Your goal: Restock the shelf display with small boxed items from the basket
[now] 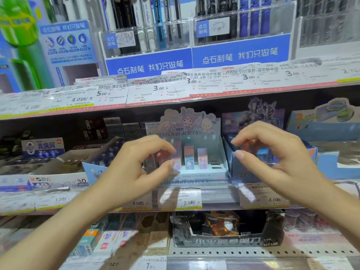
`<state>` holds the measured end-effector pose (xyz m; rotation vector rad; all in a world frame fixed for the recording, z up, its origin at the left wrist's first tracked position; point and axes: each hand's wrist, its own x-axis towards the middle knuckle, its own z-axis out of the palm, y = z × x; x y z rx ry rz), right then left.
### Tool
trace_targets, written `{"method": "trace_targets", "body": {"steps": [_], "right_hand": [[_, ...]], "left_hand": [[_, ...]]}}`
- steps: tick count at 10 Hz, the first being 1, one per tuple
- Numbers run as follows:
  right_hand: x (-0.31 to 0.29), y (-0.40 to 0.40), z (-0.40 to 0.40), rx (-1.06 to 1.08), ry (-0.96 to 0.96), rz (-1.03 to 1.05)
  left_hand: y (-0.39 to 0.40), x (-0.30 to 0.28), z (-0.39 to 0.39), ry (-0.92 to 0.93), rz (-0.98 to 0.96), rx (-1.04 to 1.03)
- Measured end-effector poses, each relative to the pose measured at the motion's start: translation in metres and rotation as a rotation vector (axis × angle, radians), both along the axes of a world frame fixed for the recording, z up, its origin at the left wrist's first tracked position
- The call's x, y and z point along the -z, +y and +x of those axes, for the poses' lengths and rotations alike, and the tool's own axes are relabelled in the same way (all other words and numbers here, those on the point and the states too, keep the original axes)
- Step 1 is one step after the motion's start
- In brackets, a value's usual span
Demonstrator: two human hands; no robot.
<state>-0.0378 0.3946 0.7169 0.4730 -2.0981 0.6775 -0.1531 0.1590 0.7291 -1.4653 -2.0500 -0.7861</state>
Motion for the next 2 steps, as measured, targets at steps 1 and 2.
{"method": "trace_targets", "body": {"steps": [1, 2], "right_hand": [[0.015, 0.011, 0.019, -0.069, -0.016, -0.131], [0.036, 0.012, 0.043, -0.143, -0.009, -0.356]], "left_hand": [[-0.005, 0.013, 0.016, -0.107, 0.077, -0.045], [-0.011, 0.035, 0.034, -0.294, 0.222, -0.097]]}}
